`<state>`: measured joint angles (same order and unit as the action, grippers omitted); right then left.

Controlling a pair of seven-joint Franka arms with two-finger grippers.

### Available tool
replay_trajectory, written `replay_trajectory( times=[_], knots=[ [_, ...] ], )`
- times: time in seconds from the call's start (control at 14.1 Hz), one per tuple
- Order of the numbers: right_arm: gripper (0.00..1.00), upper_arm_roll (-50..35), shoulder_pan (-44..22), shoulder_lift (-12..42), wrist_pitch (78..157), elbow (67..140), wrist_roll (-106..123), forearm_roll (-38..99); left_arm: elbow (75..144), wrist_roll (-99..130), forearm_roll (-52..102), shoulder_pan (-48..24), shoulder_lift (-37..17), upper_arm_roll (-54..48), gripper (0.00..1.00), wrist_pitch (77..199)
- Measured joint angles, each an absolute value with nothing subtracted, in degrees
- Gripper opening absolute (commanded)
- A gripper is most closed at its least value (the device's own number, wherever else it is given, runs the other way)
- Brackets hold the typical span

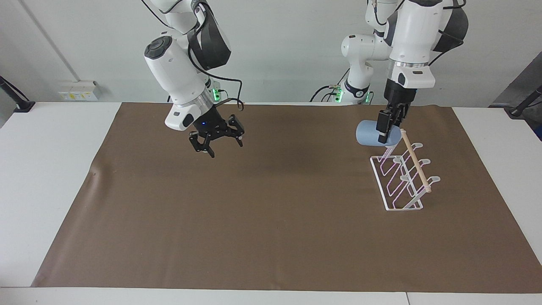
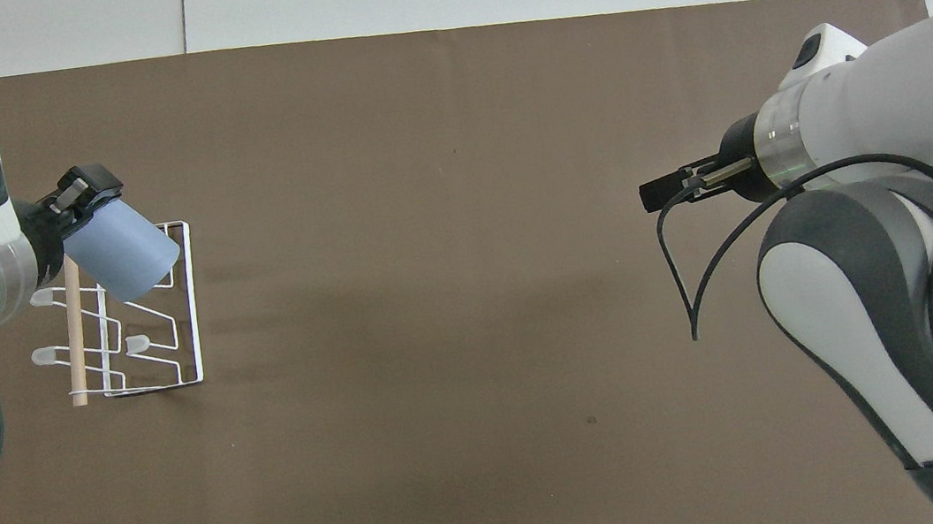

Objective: Hang cup on cup holder
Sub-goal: 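Lower the cup onto the rack hook with the left gripper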

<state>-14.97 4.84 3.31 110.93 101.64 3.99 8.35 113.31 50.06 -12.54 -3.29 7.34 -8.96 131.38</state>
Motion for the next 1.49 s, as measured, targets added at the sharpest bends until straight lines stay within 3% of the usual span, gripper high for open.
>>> replay_trajectory(
  times=[0.35,0.92,1.49],
  knots=[
    [1.0,-11.07,4.82,2.94,101.12,98.86,4.02,4.38,112.28,50.02,-23.3,-2.44,1.06,-8.96,0.0,138.87],
    [1.0,-5.95,4.61,1.81,85.56,92.62,1.3,1.51,111.57,49.56,-27.38,0.73,-3.12,-8.91,0.0,145.74],
    [1.0,2.3,1.82,1.19,83.24,91.62,-0.94,1.5,113.22,49.07,-27.72,1.0,-3.87,-9.2,0.0,146.72]
  ],
)
